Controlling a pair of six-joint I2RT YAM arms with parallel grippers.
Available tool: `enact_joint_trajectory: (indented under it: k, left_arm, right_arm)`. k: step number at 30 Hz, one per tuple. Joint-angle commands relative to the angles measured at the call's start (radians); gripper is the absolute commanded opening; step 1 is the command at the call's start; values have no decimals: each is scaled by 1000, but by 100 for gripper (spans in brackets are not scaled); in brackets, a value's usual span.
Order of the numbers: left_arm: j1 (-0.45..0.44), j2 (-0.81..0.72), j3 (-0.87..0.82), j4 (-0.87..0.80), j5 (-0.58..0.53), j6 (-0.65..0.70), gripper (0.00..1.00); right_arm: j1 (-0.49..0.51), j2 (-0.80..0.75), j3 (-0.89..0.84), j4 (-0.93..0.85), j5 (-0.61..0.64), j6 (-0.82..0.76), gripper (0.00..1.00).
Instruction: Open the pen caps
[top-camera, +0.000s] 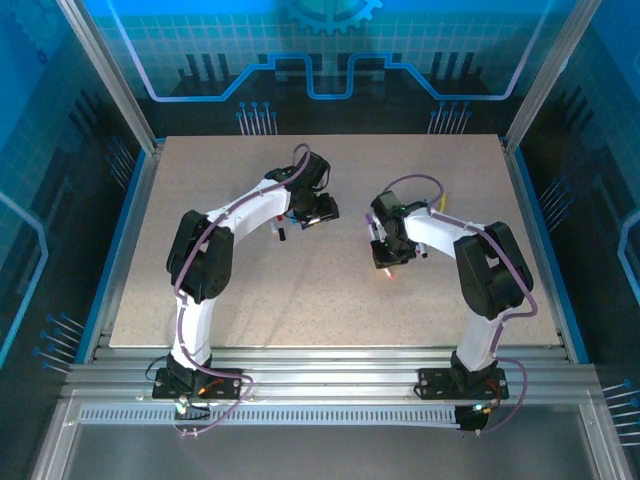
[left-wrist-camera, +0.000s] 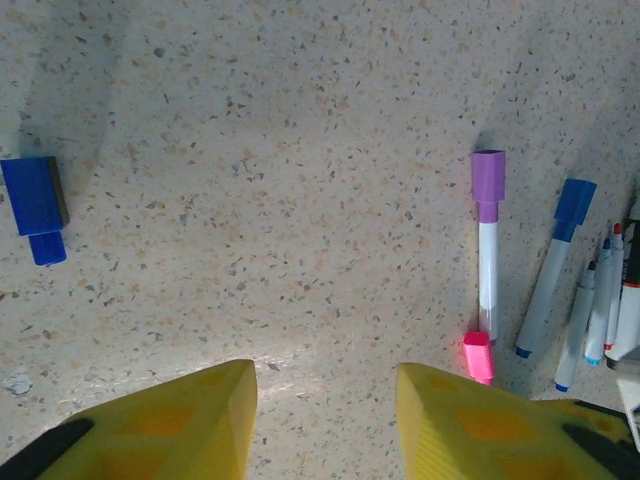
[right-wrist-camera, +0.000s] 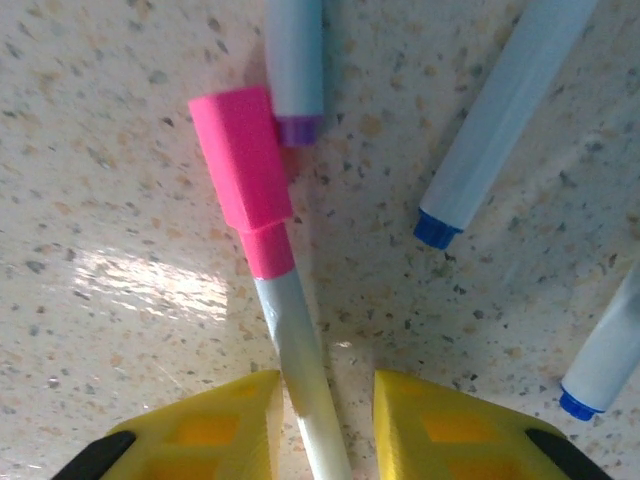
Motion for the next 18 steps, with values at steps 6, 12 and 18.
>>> enact_joint_trajectory:
  k: [6, 12, 18]
  left_arm:
    - [7, -22, -18, 21, 35, -15, 41]
    - [7, -23, -32, 32, 37, -19, 41]
    - [7, -30, -43, 43, 41, -22, 40]
  right_arm:
    - [22, 37, -15, 3, 18, 7, 28]
    - [29, 44, -6, -4, 31, 4, 21]
    - [32, 50, -1, -13, 31, -3, 8]
